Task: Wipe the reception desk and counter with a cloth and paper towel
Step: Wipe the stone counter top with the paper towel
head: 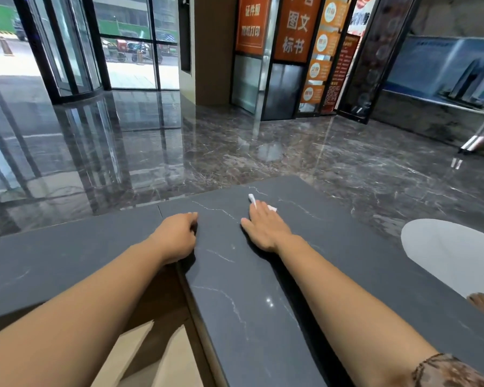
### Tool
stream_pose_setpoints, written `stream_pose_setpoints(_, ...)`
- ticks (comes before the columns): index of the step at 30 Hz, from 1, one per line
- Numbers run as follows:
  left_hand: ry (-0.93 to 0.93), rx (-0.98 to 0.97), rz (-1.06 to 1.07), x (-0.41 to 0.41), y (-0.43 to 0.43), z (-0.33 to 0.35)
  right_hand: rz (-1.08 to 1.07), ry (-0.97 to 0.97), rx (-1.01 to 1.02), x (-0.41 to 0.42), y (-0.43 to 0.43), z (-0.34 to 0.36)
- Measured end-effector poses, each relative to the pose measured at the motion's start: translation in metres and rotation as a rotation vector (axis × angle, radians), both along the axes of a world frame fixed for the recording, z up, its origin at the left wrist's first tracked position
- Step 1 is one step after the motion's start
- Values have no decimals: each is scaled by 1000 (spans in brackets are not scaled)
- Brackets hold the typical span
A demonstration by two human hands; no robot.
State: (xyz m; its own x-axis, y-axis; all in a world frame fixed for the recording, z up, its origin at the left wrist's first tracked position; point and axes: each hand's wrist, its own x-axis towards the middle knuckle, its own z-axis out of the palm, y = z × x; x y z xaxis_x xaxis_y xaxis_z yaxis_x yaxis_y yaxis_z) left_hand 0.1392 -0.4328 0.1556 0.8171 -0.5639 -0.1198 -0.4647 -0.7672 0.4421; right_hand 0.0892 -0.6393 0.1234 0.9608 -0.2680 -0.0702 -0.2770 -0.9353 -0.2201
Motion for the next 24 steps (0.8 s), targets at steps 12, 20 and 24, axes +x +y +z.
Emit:
stream_pose_setpoints(12, -39, -34, 10, -26, 14, 7, -152, -61, 77, -46, -18, -6)
stream_pose_setpoints(20, -34, -9, 58, -28, 35, -5, -475, 38, 27, -75, -77, -1)
stream_pose_setpoints(24, -29, -24, 152, -25, 56, -6, -130, 23, 3, -39, 13, -4)
